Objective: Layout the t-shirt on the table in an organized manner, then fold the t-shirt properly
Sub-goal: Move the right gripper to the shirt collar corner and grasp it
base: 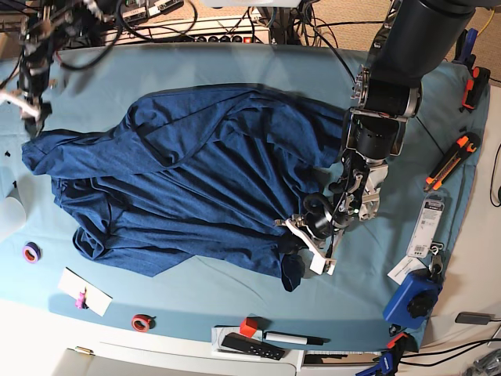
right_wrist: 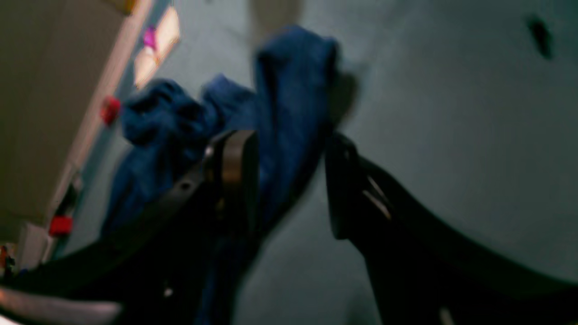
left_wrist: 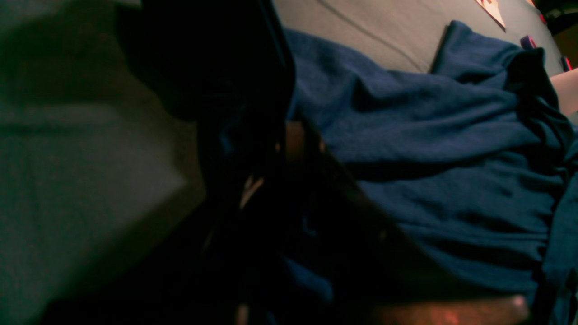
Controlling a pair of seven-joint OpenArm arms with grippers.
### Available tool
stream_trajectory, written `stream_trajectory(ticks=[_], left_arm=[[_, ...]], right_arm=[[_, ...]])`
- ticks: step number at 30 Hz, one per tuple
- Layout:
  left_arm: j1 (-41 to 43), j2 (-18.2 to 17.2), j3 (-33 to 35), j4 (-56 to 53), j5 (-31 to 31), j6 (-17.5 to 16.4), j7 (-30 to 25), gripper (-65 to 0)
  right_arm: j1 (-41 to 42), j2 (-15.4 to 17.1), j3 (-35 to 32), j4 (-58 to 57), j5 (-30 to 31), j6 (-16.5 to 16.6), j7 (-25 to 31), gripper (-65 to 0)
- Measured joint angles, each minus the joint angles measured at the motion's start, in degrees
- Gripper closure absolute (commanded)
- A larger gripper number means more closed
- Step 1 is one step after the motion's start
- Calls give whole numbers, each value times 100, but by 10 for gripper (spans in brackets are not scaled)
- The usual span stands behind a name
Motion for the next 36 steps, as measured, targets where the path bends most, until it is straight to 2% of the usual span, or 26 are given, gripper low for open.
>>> stream_trajectory(ticks=[7, 9, 12, 14, 16, 20, 25, 30, 31, 33, 34, 35, 36], left_arm=[[-2, 0, 0, 2, -2, -20, 0, 0], [-2, 2, 0, 2, -2, -17, 0, 0], [-2, 0, 0, 2, 2, -20, 2, 0], [-2, 0, 0, 2, 2, -17, 2, 0], [-2, 0, 0, 2, 0, -20, 2, 0], [-2, 0, 0, 2, 2, -44, 2, 0], [0, 0, 0, 2, 0, -44, 2, 0], [-2, 0, 0, 2, 2, -44, 4, 0], [-2, 0, 0, 2, 2, -44, 2, 0], [-2, 0, 0, 2, 0, -44, 2, 0], [-2, 0, 0, 2, 0, -44, 2, 0], [-2, 0, 0, 2, 2, -44, 2, 0], [-2, 0, 0, 2, 0, -44, 2, 0]], right_arm=[[345, 79, -275, -1161, -129, 24, 96, -239], [417, 105, -315, -1394, -208, 46, 319, -240], [468, 129, -315, -1585, -238, 232, 446, -242], [459, 131, -315, -1613, -247, 470, 442, -268], [466, 142, -315, -1615, -260, 494, 437, -291], [592, 251, -315, -1641, -463, 487, 426, -292], [883, 428, -315, -1652, -822, 315, 422, -292], [1036, 483, -317, -1655, -1047, 297, 638, -285], [1034, 492, -317, -1655, -1060, 297, 636, -255], [1032, 555, -317, -1657, -1119, 304, 610, -124], [1027, 601, -315, -1657, -1141, 446, 586, -41], [1005, 656, -315, -1659, -1145, 699, 549, 0], [981, 706, -315, -1659, -1132, 953, 481, 0]])
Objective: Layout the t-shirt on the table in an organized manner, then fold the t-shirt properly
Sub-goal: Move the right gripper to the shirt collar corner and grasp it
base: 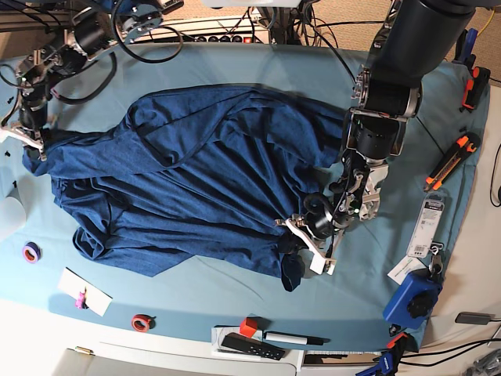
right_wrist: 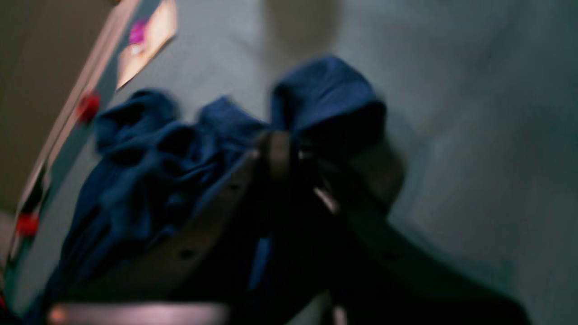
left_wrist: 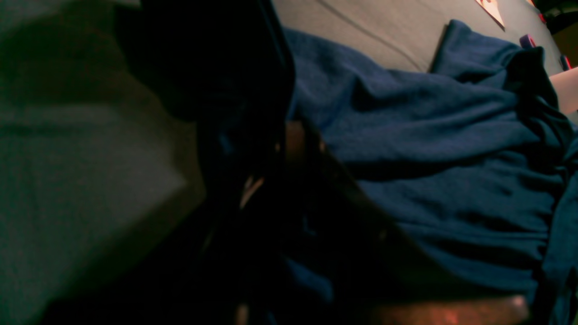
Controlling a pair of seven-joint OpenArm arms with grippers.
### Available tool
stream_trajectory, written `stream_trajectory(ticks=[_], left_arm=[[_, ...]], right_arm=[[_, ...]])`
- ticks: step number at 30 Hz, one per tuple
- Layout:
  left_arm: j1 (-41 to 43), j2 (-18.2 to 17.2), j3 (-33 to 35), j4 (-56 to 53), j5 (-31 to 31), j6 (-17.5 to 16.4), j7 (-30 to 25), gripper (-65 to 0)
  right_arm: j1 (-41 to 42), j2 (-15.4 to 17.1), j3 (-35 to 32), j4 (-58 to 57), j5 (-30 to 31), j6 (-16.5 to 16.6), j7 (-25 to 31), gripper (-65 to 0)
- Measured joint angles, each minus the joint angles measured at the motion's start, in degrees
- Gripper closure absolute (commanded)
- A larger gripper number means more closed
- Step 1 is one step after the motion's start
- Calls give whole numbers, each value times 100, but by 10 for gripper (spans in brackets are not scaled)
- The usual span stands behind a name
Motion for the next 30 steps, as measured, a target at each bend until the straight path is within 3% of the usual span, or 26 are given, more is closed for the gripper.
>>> stream_trajectory(ticks=[2, 9, 16, 24, 30], left_arm=[[0, 0, 0, 0, 2, 0, 0, 0], [0, 0, 0, 0, 2, 0, 2, 0], [0, 0, 0, 0, 2, 0, 7, 0], [0, 0, 0, 0, 2, 0, 2, 0], [0, 0, 0, 0, 2, 0, 2, 0]], right_arm=[[-48, 48, 0, 0, 79, 232, -227, 0], [-490, 39, 50, 0, 393, 282, -437, 0], [-866, 55, 743, 0, 1204, 592, -839, 0], [-1189, 479, 881, 0, 1429, 710, -988, 0], [-1394, 597, 885, 0, 1834, 898, -1329, 0]])
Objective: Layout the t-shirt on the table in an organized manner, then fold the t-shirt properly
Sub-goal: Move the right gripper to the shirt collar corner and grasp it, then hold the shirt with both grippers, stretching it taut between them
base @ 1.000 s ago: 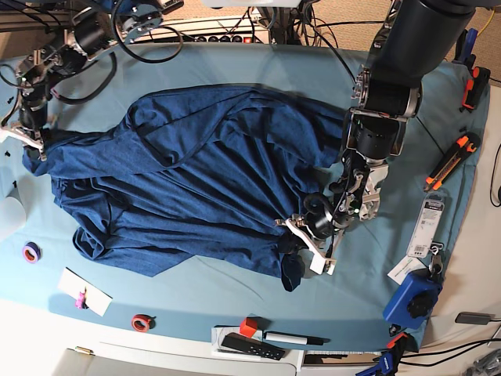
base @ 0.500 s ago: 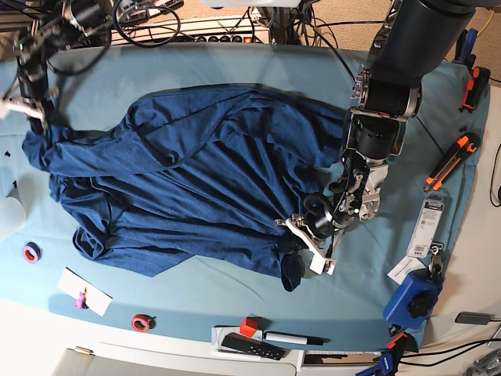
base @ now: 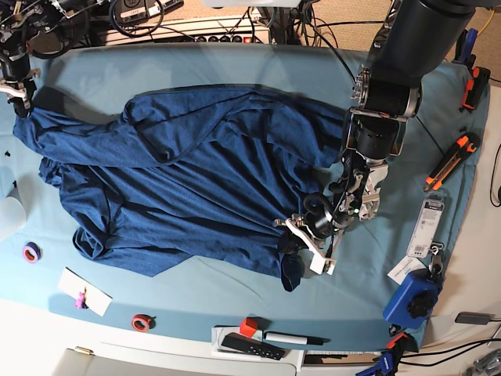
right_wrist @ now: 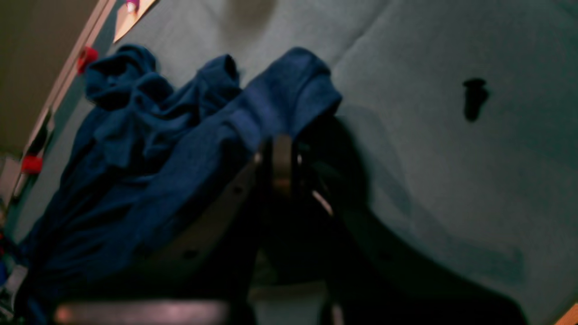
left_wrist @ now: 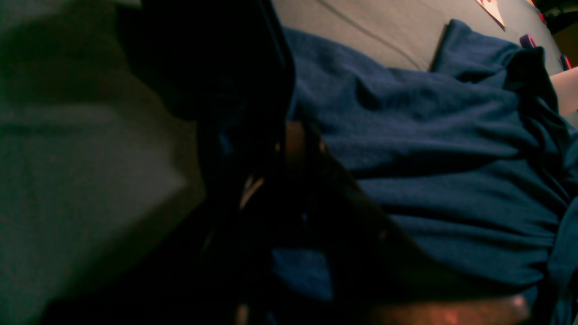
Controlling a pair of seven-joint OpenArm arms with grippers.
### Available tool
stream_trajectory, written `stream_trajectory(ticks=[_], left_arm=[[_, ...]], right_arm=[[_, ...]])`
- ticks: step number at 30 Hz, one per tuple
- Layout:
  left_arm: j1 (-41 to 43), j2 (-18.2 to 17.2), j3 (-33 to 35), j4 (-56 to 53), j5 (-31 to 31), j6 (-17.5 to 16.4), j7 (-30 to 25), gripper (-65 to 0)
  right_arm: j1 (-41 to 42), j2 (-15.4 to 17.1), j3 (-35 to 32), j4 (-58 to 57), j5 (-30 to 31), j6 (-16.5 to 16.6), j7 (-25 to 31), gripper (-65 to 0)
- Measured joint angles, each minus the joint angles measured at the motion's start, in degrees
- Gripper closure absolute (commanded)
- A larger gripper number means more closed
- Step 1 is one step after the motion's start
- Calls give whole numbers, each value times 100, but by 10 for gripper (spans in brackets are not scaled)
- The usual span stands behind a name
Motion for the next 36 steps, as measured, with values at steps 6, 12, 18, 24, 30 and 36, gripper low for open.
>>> stream_trajectory(ticks=[6, 12, 18, 24, 30, 36], left_arm=[[0, 0, 0, 0, 0, 0, 0, 0], [0, 0, 0, 0, 0, 0, 0, 0], [2, 0, 0, 0, 0, 0, 2, 0], [0, 0, 0, 0, 0, 0, 15, 0], [0, 0, 0, 0, -2, 0, 15, 0], [0, 0, 0, 0, 0, 0, 15, 0]], right_arm=[[-396, -2, 4, 0, 232, 4, -166, 0], [-739, 0, 7, 0, 463, 195, -234, 0], [-826, 0, 361, 2, 831, 391, -509, 0], [-1001, 0, 693, 2, 885, 385, -557, 0], [-1016, -2, 702, 2, 894, 389, -570, 0], [-1016, 4, 702, 2, 879, 791, -529, -209]])
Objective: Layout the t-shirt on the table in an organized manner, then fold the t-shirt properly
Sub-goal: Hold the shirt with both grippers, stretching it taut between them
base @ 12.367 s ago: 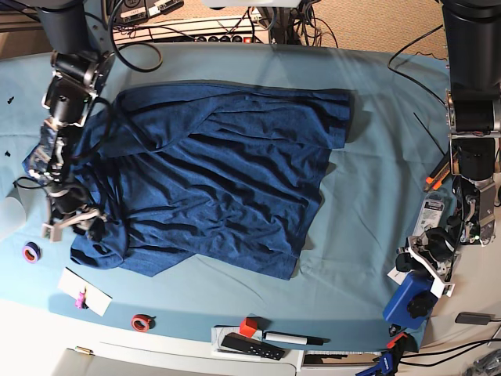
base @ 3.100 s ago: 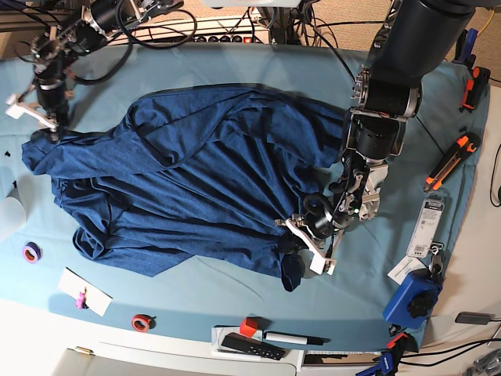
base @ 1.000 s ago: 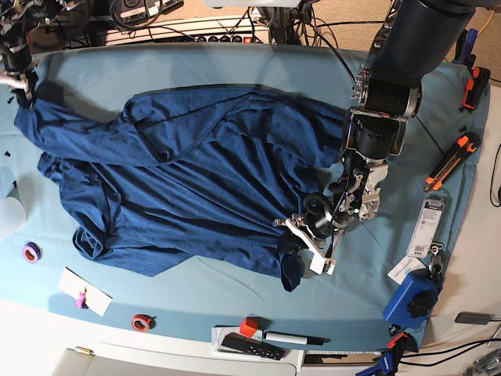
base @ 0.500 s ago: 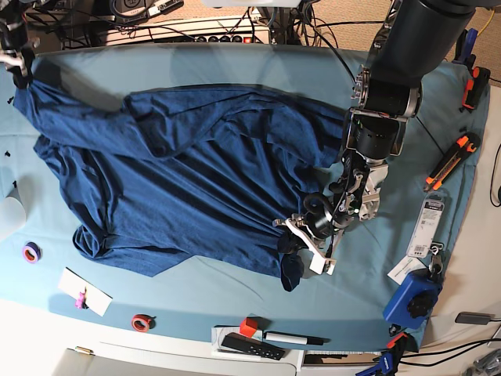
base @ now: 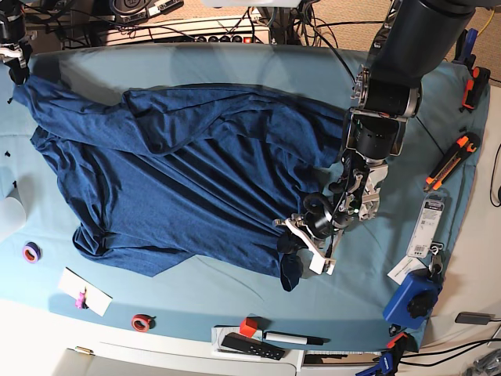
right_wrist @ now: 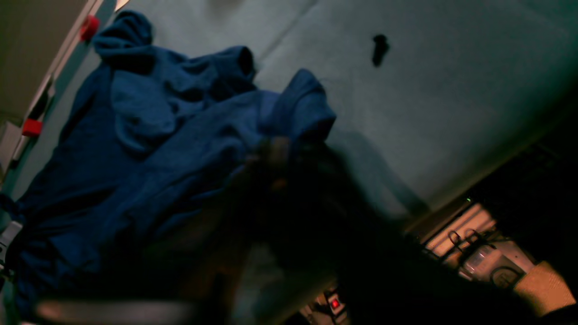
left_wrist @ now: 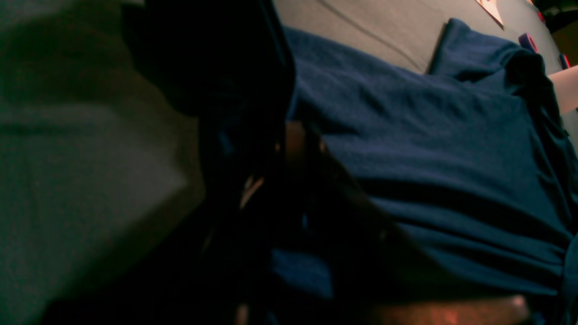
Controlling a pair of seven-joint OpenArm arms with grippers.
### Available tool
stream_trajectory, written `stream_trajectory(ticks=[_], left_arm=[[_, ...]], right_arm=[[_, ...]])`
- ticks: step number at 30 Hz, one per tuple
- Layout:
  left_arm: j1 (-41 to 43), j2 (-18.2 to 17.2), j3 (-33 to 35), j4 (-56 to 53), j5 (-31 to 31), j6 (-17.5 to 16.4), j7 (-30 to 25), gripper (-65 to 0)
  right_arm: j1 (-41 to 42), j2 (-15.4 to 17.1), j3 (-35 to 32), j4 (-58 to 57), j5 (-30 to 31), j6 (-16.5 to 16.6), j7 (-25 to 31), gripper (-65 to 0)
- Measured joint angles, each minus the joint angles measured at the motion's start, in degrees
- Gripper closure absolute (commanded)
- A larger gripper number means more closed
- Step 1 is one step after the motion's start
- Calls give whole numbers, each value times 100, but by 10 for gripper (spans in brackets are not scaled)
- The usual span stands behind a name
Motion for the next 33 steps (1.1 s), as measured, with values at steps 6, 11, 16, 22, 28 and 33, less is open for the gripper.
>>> stream_trajectory(ticks=[6, 11, 16, 22, 28, 33], left_arm=[[0, 0, 0, 0, 0, 0, 2, 0], [0, 0, 0, 0, 0, 0, 0, 0], [0, 0, 0, 0, -4, 0, 2, 0], [0, 2, 0, 0, -4, -2, -2, 0], [0, 2, 0, -2, -7, 0, 0, 0], [0, 0, 0, 0, -2, 0, 2, 0]], right_arm=[[-13, 380, 0, 0, -31, -2, 33, -255], [20, 769, 0, 2, -35, -2, 101, -255], [608, 1379, -372, -2, -114, -11, -442, -256], [1716, 1777, -2297, -2, -1139, 52, -149, -256], [2841, 1816, -4277, -1180, -2264, 28, 660, -257], [3681, 1816, -4944, -3405, -2671, 46, 1432, -362]])
